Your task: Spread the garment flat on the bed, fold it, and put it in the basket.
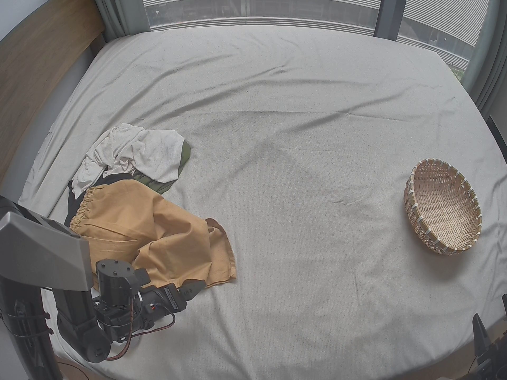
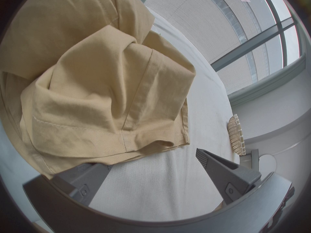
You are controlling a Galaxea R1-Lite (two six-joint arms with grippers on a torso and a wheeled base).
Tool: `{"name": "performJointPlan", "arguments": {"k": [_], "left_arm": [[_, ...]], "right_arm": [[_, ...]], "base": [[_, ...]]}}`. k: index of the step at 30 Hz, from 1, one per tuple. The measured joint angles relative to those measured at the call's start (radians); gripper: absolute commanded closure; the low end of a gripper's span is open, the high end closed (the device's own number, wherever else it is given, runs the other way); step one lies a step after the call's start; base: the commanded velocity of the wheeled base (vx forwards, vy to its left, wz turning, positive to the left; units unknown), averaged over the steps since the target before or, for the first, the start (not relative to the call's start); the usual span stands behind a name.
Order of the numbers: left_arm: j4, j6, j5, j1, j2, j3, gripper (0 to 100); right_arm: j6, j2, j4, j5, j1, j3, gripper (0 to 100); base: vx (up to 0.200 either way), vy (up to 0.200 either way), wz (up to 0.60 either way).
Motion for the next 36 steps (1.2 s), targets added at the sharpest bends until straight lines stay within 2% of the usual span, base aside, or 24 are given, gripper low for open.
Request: {"name": "performJointPlan", "arguments": {"k": [12,20,21,36], "left_arm": [[-0.003,-0.035,0.006,-0.001,0.042,-0.035,0],[0.0,-0.082,0.04,0.0,0.055,-0.079,0],[0.0,-0.086,0.041,0.0,0.055,-0.083,100],[-0.001,-0.118,0.037,0.0,0.066,-0.1,100]], "right_arm": [[0.0,0.0,0.0,0.0,0.0,0.0,0],[0.0,0.0,0.0,0.0,0.0,0.0,0],[0.0,0.0,0.0,0.0,0.0,0.0,0],[0.001,0.0,0.0,0.001,0.0,0.0,0]], "base": [[0.0,0.0,0.0],[0.0,0.0,0.0],[0.0,0.0,0.0],[0.0,0.0,0.0]]}}
